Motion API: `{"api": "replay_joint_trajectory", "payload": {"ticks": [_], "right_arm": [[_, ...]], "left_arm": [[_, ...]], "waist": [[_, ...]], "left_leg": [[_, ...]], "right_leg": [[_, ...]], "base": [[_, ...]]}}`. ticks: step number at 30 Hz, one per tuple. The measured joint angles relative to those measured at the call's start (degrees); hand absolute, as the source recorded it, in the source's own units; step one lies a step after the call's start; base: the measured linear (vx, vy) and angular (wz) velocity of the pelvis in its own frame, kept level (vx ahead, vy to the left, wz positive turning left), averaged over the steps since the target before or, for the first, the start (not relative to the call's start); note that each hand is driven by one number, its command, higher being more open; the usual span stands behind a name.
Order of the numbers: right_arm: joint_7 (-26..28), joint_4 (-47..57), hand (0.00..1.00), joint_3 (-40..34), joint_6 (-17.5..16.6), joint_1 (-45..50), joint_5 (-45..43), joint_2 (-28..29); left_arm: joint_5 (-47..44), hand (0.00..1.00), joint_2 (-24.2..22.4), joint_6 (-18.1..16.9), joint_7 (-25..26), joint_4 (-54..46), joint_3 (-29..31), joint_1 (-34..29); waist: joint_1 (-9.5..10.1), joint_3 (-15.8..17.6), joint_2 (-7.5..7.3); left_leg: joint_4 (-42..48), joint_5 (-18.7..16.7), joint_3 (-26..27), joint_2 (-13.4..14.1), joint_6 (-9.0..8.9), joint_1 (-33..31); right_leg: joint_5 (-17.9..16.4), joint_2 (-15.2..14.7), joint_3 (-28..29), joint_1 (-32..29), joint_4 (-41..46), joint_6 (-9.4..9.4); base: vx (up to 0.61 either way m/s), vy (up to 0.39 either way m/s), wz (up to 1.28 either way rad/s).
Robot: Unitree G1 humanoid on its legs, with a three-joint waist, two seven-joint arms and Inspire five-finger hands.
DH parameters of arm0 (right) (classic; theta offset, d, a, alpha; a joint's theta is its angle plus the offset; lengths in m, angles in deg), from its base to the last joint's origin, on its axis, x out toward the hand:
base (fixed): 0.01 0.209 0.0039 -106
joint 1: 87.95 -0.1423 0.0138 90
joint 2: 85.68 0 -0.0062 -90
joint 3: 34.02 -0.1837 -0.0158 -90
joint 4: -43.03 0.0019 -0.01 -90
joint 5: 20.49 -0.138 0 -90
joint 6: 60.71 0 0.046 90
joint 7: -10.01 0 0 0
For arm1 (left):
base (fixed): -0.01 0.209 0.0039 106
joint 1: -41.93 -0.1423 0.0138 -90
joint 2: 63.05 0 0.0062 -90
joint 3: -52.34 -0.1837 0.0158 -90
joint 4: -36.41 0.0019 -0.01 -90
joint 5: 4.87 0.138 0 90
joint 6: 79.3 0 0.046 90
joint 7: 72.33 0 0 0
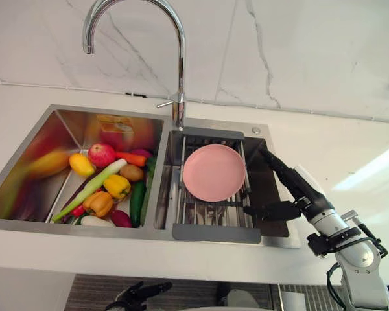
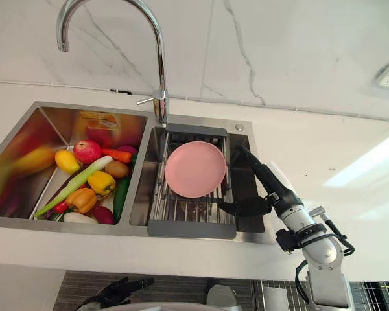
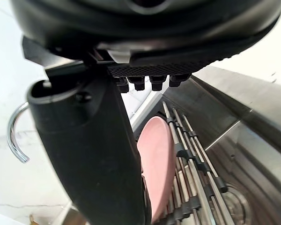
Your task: Walk over to the sink, pick up the cup, carry it to the dishwasher, place the cup inside the dishwasher, then close the dishwasher door
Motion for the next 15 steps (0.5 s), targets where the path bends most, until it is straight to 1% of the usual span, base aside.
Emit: {"api": "replay_joint_trajectory", "payload": {"ticks": [3, 5, 8, 12, 15], "right_arm": [[-1.0, -0.2, 1.0, 0.3, -0.7, 0.2, 2.8, -1.0], [-3.1, -0.7, 1.0, 0.6, -1.4, 0.5, 5.1, -1.2], [-5.5, -1.0, 1.0, 1.3, -1.4, 0.6, 7.7, -1.2], [-7.2, -1.4, 1.0, 1.4, -1.4, 0.7, 11.4, -1.2], [-8.5, -2.3, 1.0, 2.9, -1.4, 0.7, 12.1, -1.2]], "left_arm": [[0.0, 1.0, 0.0, 0.2, 0.0, 0.0, 0.0, 0.0], [0.0, 1.0, 0.0, 0.4, 0.1, -0.1, 0.0, 0.0], [0.0, 1.0, 0.0, 0.7, 0.1, -0.1, 0.0, 0.0], [0.0, 1.0, 0.0, 0.7, 0.1, -0.1, 0.0, 0.0], [-0.1, 1.0, 0.0, 0.6, 0.1, -0.1, 0.0, 0.0]], "waist": [[0.0, 0.0, 0.06], [-0.01, 0.0, 0.13], [-0.01, -0.1, 0.3], [0.0, -0.2, 0.49], [-0.01, -0.3, 0.55]], "left_leg": [[0.2, 0.0, -0.1, 0.1, -0.02, 0.0], [0.4, 0.0, -0.4, 0.2, -0.04, 0.0], [0.4, 0.0, -0.6, 0.2, -0.04, 0.0], [0.5, 0.0, -0.7, 0.2, -0.05, 0.0], [0.6, 0.0, -0.7, 0.3, -0.05, 0.0]], "right_leg": [[0.0, 0.0, -0.2, 0.2, 0.0, 0.0], [0.0, -0.1, -0.5, 0.5, 0.0, -0.01], [0.0, -0.2, -0.7, 0.6, 0.0, -0.01], [0.0, -0.2, -0.8, 0.7, 0.0, -0.01], [0.0, -0.2, -0.9, 0.8, 0.0, 0.0]], "base": [[-0.05, -0.01, 0.03], [-0.05, -0.011, 0.06], [-0.04, -0.009, 0.03], [-0.02, -0.005, 0.01], [0.0, 0.0, 0.0]]}}
